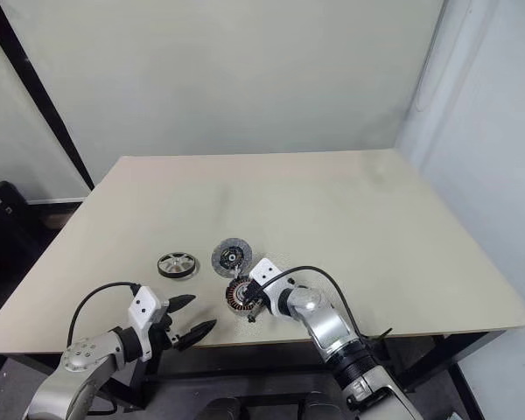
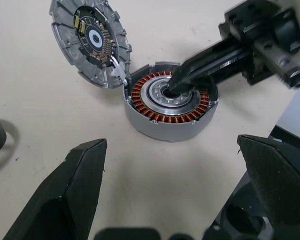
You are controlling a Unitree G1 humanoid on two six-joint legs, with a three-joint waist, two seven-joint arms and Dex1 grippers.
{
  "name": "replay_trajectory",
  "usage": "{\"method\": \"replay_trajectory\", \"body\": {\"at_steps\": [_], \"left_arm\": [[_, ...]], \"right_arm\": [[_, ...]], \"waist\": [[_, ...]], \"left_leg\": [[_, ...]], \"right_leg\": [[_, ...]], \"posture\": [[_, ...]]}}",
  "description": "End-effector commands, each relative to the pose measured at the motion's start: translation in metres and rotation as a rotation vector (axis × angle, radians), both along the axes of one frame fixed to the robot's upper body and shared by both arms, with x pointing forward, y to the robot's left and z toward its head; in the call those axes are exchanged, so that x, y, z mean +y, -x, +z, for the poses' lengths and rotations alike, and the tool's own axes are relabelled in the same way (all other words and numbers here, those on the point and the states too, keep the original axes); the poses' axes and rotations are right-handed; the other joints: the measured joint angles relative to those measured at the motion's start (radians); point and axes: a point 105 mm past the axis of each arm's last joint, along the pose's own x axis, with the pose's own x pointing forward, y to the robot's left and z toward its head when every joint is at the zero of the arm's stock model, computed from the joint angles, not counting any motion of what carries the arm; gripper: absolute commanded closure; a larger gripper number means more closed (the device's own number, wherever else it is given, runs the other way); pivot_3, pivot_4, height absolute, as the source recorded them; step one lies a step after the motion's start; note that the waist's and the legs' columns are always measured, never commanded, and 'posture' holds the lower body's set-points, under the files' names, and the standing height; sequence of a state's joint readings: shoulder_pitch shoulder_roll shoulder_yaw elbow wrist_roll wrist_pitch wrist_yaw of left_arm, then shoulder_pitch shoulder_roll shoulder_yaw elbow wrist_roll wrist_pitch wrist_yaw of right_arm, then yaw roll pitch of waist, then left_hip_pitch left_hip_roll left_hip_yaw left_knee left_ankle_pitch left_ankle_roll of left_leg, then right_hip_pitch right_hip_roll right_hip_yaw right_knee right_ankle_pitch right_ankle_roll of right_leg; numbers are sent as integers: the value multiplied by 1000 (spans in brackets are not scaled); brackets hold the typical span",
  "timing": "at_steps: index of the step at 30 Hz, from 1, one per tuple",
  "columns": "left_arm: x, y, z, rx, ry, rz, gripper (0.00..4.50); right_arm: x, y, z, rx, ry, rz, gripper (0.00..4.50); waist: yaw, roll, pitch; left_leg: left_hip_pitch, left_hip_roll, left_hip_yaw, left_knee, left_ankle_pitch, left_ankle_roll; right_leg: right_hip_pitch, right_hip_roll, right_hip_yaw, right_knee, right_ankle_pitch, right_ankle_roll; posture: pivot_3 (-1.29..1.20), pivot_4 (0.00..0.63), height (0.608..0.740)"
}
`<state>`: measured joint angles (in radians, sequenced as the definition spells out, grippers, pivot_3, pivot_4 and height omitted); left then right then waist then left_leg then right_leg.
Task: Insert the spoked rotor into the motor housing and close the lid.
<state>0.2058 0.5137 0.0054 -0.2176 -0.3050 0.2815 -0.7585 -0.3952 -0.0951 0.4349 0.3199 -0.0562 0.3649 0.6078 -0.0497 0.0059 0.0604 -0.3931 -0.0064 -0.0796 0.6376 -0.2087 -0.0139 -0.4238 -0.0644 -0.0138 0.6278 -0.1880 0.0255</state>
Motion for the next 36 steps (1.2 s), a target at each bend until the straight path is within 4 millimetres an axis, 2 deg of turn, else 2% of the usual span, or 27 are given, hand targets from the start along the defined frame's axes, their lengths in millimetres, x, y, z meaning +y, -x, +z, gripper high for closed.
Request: {"method": "replay_trajectory", "body": {"at_steps": [1, 5, 8, 12, 16, 21, 28, 36], "left_arm": [[0, -4, 11, -49, -5, 0, 0], [1, -6, 12, -50, 28, 32, 0], [5, -12, 18, -52, 105, 114, 0], [19, -21, 19, -23, 229, 281, 0], [39, -31, 14, 42, 356, 487, 0], [67, -49, 4, 60, 426, 746, 0], [74, -72, -14, 213, 501, 906, 0], [82, -99, -16, 286, 635, 1021, 0]], "right_arm": [[1, -8, 13, -47, -16, -2, 4457], [1, -18, 39, -84, -112, -40, 4457], [2, -18, 57, -91, -182, -43, 4457], [3, -9, 68, -115, -206, -9, 3566], [-3, -5, 72, -131, -219, -31, 2231], [-13, 0, 70, -126, -219, -48, 2231], [-26, 3, 64, -132, -194, -92, 2231], [-34, 4, 62, -132, -183, -124, 2231]], "waist": [[0, 0, 0], [0, 0, 0], [0, 0, 0], [0, 0, 0], [0, -1, 0], [1, -2, -1], [1, -2, -1], [0, -4, -1]], "left_leg": [[0, 0, 0, 0, 0, 0], [0, 0, 0, 1, 0, 0], [0, 0, 0, 1, 0, 0], [0, 1, 0, 1, 0, 0], [0, 0, -2, 1, 2, 3], [0, 0, -3, 3, 2, 3], [0, 0, -3, 6, 0, 0], [0, -1, -4, 7, 0, 0]], "right_leg": [[0, 0, 0, 0, 0, 0], [0, 0, 0, 0, 0, 0], [0, 0, 0, 0, 0, 0], [0, 0, 0, 1, 0, 0], [1, 1, 0, 2, 0, 0], [2, 2, -1, 2, 0, 0], [4, 2, -1, 0, 0, 0], [5, 2, -1, 0, 1, 2]], "posture": [[0, 0, 740], [0, 0, 740], [0, 0, 740], [0, 0, 740], [0, 0, 740], [0, 0, 740], [0, 0, 740], [0, 0, 740]]}}
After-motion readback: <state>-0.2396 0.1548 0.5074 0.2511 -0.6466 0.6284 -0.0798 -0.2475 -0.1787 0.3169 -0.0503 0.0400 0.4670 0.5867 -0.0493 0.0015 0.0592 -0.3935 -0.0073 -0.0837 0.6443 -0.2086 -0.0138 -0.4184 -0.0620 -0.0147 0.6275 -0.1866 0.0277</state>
